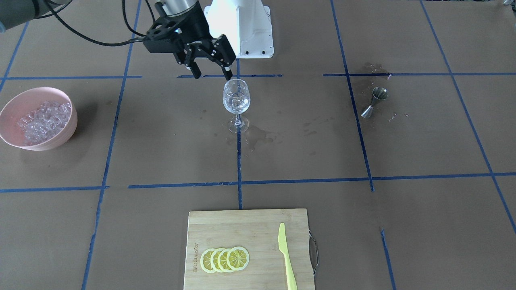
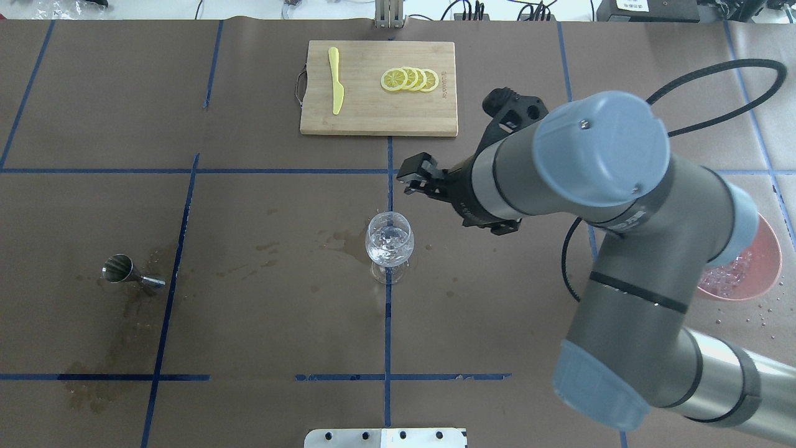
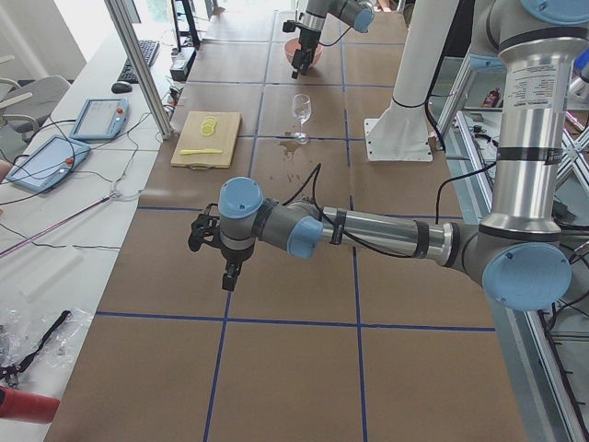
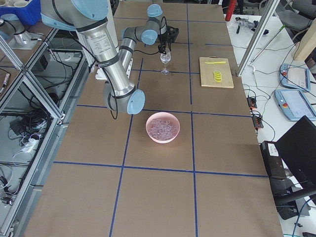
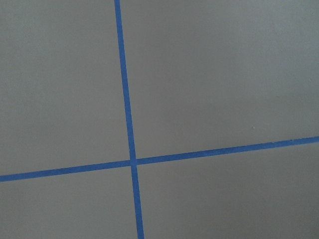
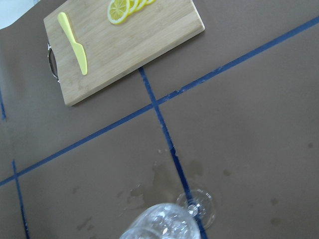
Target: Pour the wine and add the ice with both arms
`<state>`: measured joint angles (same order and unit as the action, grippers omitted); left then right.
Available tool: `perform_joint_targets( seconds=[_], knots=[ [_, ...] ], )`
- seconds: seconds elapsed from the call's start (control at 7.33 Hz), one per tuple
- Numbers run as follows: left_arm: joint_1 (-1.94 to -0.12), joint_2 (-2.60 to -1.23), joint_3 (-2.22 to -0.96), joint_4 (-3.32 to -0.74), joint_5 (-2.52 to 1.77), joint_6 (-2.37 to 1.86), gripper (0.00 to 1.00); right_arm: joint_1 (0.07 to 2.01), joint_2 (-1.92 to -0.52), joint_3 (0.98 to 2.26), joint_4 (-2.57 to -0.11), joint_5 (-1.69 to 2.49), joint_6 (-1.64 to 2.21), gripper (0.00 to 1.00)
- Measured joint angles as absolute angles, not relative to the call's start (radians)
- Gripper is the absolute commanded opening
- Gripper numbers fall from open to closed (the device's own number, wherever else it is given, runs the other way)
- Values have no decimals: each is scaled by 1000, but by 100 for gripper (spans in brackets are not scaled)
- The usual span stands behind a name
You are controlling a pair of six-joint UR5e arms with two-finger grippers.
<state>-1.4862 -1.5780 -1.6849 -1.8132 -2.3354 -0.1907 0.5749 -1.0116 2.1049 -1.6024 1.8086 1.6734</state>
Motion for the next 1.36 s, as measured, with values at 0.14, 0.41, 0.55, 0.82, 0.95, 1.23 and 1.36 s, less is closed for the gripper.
perform_joint_targets(
  seconds=[0.14,0.41,0.55,0.82,0.95,1.23,1.36],
  knots=[
    [-1485,-1573,-1684,-1813,-2336,-191,100,643,-1073,2130,-1605,1882,1605,100],
    [-1484,-1561,-1685,-1813,-2336,-192,100,773,-1187,2148,-1605,2007,1443,100],
    [-1483,-1553,-1687,-1813,-2336,-192,100,833,-1242,2148,-1605,2051,1343,100],
    [-1482,-1547,-1688,-1813,-2332,-190,100,976,-1354,2133,-1604,2145,1099,100],
    [-1481,-1548,-1689,-1813,-2331,-187,100,1043,-1401,2112,-1604,2187,975,100],
    [-1478,-1556,-1682,-1811,-2329,-184,100,1136,-1470,2048,-1604,2228,745,100],
    [-1478,-1555,-1681,-1807,-2330,-183,100,1169,-1500,2023,-1601,2247,643,100]
  ],
)
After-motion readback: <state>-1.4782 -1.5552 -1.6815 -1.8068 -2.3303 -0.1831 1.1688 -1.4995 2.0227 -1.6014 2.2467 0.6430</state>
